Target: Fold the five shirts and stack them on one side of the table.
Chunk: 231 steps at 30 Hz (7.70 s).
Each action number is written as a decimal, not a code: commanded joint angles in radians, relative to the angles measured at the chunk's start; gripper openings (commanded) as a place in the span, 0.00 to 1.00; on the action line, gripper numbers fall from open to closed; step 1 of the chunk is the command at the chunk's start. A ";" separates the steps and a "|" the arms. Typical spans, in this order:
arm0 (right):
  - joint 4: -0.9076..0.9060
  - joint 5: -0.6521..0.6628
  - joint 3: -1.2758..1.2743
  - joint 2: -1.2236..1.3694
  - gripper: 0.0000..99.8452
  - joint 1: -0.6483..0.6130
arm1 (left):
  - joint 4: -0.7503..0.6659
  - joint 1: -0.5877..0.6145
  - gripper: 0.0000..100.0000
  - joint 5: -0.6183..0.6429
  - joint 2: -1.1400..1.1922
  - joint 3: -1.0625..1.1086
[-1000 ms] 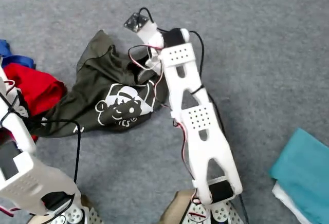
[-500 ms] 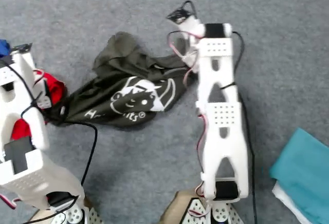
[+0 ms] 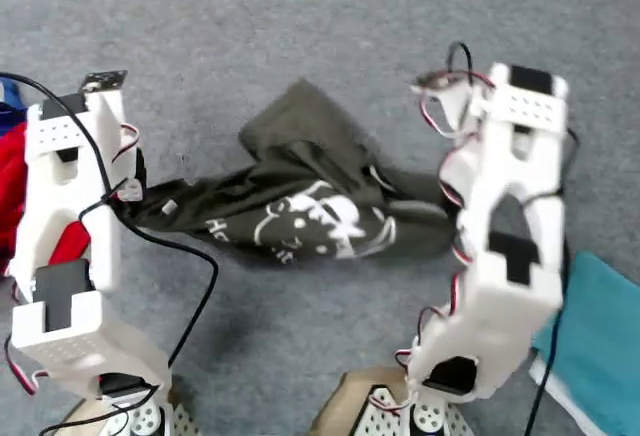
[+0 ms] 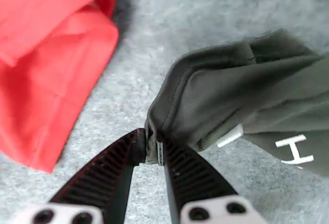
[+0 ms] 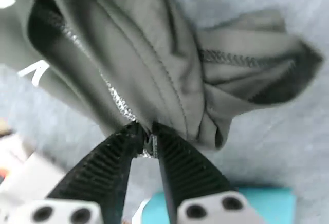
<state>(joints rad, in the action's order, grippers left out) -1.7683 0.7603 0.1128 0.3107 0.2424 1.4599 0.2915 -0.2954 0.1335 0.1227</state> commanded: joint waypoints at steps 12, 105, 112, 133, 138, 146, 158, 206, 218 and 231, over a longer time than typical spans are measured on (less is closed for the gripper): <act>-0.017 0.278 -0.501 -0.661 0.07 0.182 | -0.006 -0.003 0.02 -0.120 -0.047 0.161; 0.195 -0.678 1.419 1.015 0.21 -0.490 | -0.503 0.051 0.02 0.543 0.120 0.124; 0.187 -0.678 1.411 1.013 0.17 -0.490 | -0.489 0.051 0.02 0.542 0.120 0.124; 0.192 -0.686 1.419 1.020 0.02 -0.481 | -0.488 0.044 0.02 0.539 0.120 0.123; 0.164 -0.697 1.426 1.009 0.00 -0.427 | -0.488 0.043 0.02 0.539 0.120 0.121; 0.046 -0.700 1.550 0.901 0.00 -0.438 | -0.489 0.011 0.02 0.539 0.116 0.115; -0.011 -0.671 1.554 0.272 0.00 -0.460 | -0.086 -0.009 0.02 0.465 0.053 -0.258; 0.382 -0.405 1.552 -0.737 0.00 -0.209 | 0.299 -0.009 0.02 0.239 -0.912 -1.036; 0.394 -0.404 1.399 -0.746 0.00 -0.211 | 0.298 -0.017 0.02 0.247 -0.928 -0.772; 0.764 -0.407 0.435 -0.694 0.00 -0.213 | -0.445 -0.009 0.02 0.247 -0.924 0.247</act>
<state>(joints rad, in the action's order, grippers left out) -1.1577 0.3460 0.7725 -0.4028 0.0138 1.2467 0.2777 -0.0453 -0.7810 0.1734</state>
